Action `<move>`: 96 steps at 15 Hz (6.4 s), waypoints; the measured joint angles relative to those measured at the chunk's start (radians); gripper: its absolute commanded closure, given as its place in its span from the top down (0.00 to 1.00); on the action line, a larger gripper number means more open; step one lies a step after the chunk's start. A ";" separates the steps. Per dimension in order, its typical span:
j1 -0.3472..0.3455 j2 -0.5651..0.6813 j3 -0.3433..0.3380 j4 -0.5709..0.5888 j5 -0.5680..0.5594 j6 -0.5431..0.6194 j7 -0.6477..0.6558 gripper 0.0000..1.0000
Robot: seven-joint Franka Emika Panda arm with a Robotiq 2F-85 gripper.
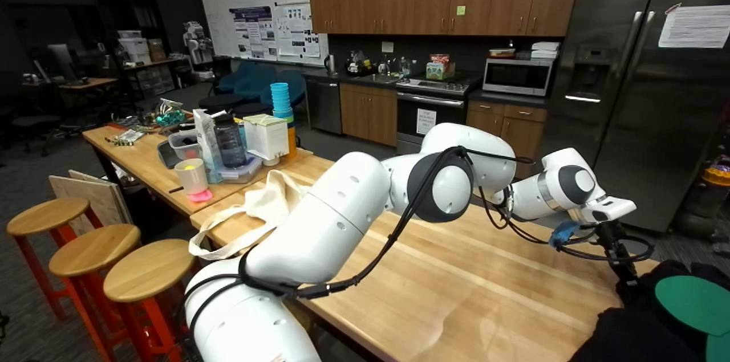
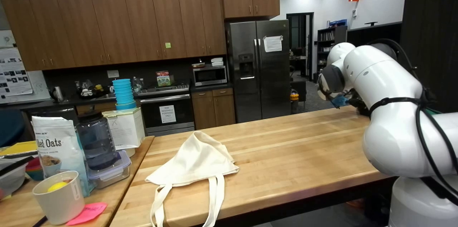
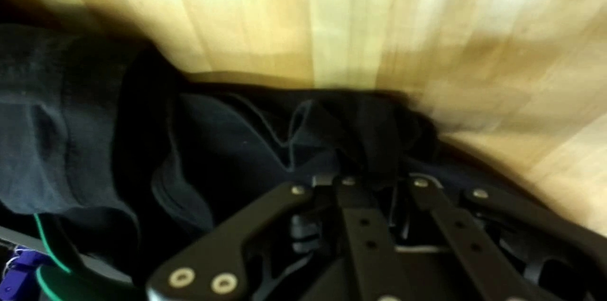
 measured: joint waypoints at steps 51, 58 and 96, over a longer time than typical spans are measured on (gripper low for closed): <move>0.521 -0.704 -0.074 -1.105 -0.711 0.815 -0.082 0.04; 0.629 -0.769 -0.100 -1.153 -1.141 0.835 0.241 0.04; 0.477 -1.299 0.483 -1.552 -1.709 0.309 0.970 0.98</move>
